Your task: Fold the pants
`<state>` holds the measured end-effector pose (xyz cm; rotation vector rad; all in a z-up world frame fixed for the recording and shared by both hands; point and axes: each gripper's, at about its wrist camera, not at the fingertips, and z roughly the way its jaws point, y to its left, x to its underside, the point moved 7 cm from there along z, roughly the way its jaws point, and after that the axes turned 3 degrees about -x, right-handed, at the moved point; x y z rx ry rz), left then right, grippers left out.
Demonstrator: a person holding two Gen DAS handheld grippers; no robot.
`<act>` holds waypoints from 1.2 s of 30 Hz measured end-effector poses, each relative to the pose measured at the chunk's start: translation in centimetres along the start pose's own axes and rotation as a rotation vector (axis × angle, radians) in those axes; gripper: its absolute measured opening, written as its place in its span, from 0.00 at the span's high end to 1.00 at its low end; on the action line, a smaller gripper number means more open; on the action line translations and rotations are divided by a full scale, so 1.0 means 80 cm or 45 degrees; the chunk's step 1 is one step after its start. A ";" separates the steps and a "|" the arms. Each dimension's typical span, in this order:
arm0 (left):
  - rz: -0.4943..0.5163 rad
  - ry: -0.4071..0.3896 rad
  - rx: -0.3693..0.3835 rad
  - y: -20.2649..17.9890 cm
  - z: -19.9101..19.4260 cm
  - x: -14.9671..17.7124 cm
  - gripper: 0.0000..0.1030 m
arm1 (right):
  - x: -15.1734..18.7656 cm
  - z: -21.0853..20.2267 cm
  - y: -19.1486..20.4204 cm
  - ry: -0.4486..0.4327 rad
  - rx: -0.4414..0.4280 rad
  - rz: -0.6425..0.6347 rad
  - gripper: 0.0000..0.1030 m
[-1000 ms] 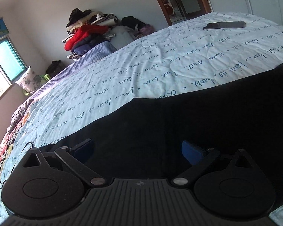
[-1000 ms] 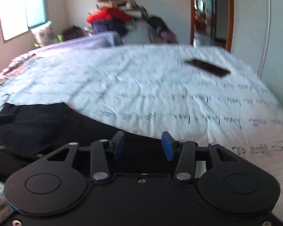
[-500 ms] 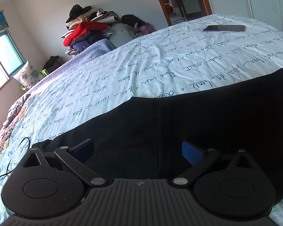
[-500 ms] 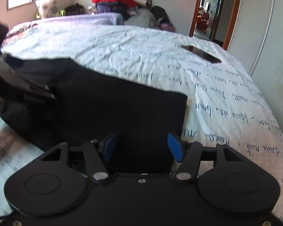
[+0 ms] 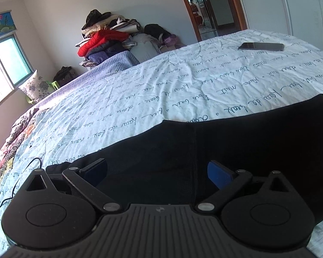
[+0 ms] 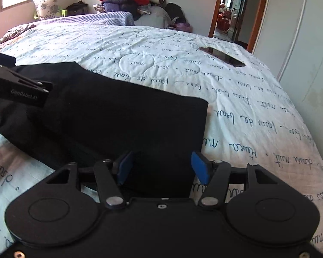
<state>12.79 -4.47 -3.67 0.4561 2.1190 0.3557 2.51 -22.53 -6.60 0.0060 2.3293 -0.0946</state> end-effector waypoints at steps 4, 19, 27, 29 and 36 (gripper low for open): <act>-0.070 -0.010 -0.012 0.028 -0.014 -0.004 0.02 | -0.013 -0.020 0.015 -0.058 -0.015 -0.021 0.41; -0.762 -0.005 -0.568 0.441 -0.126 0.080 0.02 | -0.089 -0.053 0.310 -0.300 -0.491 -0.587 0.40; -0.865 0.158 -0.384 0.465 -0.075 0.140 0.02 | -0.069 -0.011 0.507 -0.418 -0.400 -1.224 0.41; -0.823 0.185 -0.318 0.449 -0.055 0.145 0.02 | -0.064 0.004 0.527 -0.403 -0.335 -1.334 0.42; -0.995 0.327 0.089 0.416 0.034 0.174 0.04 | -0.060 0.030 0.550 -0.508 -0.124 -1.538 0.44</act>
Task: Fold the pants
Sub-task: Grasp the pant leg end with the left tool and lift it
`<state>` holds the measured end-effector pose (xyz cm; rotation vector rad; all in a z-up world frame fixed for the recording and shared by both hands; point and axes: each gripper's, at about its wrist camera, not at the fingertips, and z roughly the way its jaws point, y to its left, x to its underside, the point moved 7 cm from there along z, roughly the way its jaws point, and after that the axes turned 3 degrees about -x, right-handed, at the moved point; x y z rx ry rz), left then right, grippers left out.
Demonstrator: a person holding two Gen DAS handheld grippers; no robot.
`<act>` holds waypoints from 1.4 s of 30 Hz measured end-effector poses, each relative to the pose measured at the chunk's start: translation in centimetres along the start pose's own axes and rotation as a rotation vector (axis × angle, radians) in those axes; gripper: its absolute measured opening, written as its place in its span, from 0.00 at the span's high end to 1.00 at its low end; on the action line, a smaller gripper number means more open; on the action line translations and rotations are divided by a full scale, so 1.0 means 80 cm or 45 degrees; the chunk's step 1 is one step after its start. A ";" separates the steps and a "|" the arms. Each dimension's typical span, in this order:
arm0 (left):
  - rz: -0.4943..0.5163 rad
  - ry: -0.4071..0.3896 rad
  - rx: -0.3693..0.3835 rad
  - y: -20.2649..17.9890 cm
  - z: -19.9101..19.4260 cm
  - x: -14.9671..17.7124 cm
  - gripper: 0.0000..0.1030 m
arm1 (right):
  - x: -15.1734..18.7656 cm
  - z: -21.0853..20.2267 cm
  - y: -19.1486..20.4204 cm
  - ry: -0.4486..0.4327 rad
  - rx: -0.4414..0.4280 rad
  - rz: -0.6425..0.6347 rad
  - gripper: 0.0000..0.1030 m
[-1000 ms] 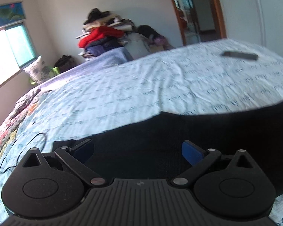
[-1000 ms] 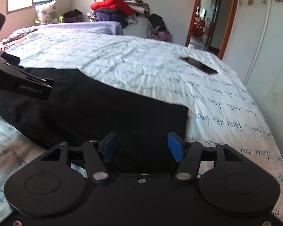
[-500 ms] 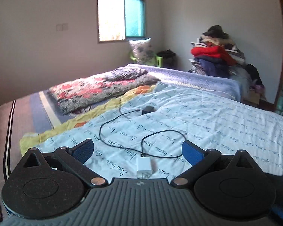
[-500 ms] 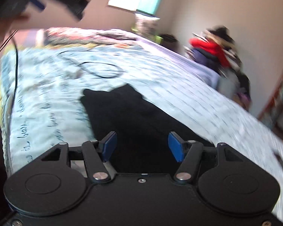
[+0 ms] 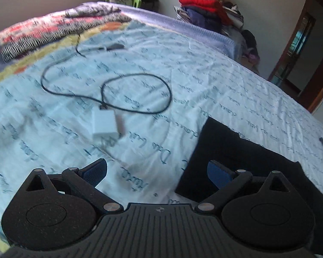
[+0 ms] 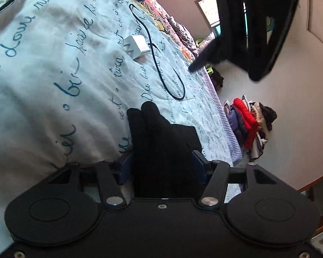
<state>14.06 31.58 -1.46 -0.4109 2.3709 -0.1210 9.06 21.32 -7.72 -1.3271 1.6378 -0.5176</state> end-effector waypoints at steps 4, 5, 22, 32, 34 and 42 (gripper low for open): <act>-0.161 0.169 0.241 0.000 0.042 0.004 0.04 | -0.004 0.017 0.002 -0.003 -0.036 0.008 0.83; -0.196 0.204 0.294 -0.001 0.050 0.005 0.04 | -0.003 0.015 0.001 -0.024 -0.038 0.017 0.87; -0.462 0.361 0.677 -0.070 0.119 -0.011 0.80 | 0.044 -0.059 -0.137 -0.315 -0.459 0.945 0.91; -0.090 0.022 0.518 -0.148 -0.013 -0.018 0.82 | 0.088 -0.034 -0.171 -0.238 -0.420 1.300 0.90; -0.051 0.010 0.547 -0.173 -0.033 -0.011 0.83 | 0.094 -0.053 -0.178 -0.292 -0.381 1.343 0.90; 0.073 0.011 0.656 -0.284 -0.082 0.034 0.83 | 0.181 -0.116 -0.211 -0.382 -0.294 1.569 0.90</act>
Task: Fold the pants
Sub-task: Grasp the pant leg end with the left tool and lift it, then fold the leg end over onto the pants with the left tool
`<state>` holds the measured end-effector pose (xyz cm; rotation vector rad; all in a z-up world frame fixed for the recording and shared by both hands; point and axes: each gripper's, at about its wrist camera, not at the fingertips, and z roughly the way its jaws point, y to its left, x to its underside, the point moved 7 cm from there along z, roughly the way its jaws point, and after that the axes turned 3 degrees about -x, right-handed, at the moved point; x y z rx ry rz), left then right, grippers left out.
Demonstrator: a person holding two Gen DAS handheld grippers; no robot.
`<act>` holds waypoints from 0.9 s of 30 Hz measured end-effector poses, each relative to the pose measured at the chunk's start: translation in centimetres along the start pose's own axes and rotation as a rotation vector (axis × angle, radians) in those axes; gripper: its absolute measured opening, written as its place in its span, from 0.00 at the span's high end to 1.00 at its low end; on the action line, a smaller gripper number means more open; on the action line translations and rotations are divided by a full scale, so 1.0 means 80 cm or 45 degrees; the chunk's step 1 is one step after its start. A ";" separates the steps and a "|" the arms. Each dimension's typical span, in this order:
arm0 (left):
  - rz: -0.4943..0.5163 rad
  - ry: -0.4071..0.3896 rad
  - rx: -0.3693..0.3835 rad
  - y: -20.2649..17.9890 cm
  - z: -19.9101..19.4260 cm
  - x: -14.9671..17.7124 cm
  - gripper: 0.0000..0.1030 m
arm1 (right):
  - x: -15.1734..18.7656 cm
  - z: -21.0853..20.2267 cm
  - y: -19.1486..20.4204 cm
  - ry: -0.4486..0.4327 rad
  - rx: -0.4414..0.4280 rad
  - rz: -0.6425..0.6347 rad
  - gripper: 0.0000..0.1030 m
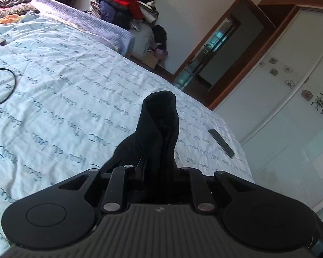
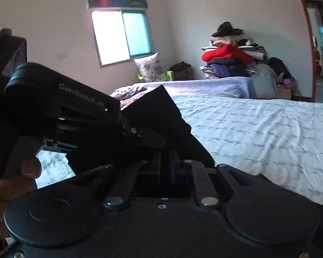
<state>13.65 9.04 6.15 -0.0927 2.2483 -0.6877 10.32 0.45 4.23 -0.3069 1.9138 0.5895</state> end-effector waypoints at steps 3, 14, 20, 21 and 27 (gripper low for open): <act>0.074 0.030 0.052 -0.052 0.017 0.019 0.82 | 0.000 -0.038 -0.035 -0.053 0.036 0.090 0.90; 0.261 0.212 0.101 -0.184 0.117 0.109 0.80 | 0.045 -0.135 -0.169 -0.090 0.243 0.369 0.90; 0.315 0.291 0.097 -0.221 0.163 0.154 0.79 | 0.079 -0.170 -0.227 -0.067 0.344 0.481 0.90; 0.329 0.301 0.089 -0.226 0.170 0.160 0.79 | 0.084 -0.173 -0.235 -0.061 0.358 0.496 0.90; 0.393 0.343 0.052 -0.245 0.202 0.190 0.78 | 0.116 -0.192 -0.276 -0.025 0.404 0.589 0.90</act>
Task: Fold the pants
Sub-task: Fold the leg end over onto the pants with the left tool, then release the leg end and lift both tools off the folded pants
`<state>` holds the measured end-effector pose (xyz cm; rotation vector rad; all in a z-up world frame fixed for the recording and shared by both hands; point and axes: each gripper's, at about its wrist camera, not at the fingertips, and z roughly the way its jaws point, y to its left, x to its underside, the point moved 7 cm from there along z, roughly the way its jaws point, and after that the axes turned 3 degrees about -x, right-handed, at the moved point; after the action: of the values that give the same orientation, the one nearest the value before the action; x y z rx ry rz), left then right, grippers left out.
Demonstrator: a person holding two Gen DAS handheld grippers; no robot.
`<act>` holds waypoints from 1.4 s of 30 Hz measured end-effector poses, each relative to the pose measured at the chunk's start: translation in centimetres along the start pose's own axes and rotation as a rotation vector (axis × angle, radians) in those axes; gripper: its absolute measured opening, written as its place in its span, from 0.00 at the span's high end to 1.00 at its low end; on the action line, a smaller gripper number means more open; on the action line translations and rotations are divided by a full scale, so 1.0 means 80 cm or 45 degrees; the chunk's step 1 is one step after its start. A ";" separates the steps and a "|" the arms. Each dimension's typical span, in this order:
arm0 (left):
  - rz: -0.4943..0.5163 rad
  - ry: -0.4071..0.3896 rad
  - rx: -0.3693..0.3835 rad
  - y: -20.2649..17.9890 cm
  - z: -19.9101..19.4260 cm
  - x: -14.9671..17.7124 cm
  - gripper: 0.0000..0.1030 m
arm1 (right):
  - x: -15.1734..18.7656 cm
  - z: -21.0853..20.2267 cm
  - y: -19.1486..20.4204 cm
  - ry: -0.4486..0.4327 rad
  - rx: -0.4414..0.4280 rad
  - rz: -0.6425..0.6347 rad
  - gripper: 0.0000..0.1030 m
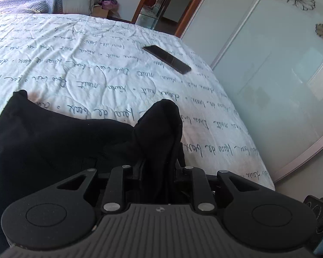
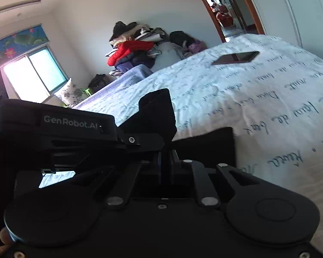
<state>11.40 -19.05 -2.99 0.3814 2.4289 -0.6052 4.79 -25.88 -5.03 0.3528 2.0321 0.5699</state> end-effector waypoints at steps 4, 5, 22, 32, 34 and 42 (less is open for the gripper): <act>0.028 0.021 0.006 -0.011 0.015 0.009 0.71 | 0.006 -0.009 -0.020 0.012 0.007 0.053 0.90; 0.036 0.031 0.031 -0.015 0.018 0.011 0.62 | 0.006 -0.012 -0.024 0.012 0.004 0.062 0.89; 0.023 -0.115 -0.335 0.078 -0.028 0.013 0.38 | -0.020 -0.011 -0.025 -0.029 0.043 -0.095 0.48; 0.301 -0.057 -0.320 0.034 -0.011 0.051 0.27 | -0.016 0.011 -0.064 0.031 0.098 0.035 0.94; 0.359 -0.113 -0.349 0.030 -0.020 0.057 0.28 | -0.008 0.014 -0.068 0.086 0.129 0.045 0.90; 0.304 -0.108 -0.297 0.057 -0.038 0.052 0.26 | 0.045 -0.033 -0.013 0.192 0.176 -0.360 0.86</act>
<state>8.51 -13.09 -4.84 0.5263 2.2954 -0.2274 0.73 -25.78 -7.11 0.1016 2.2245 0.2890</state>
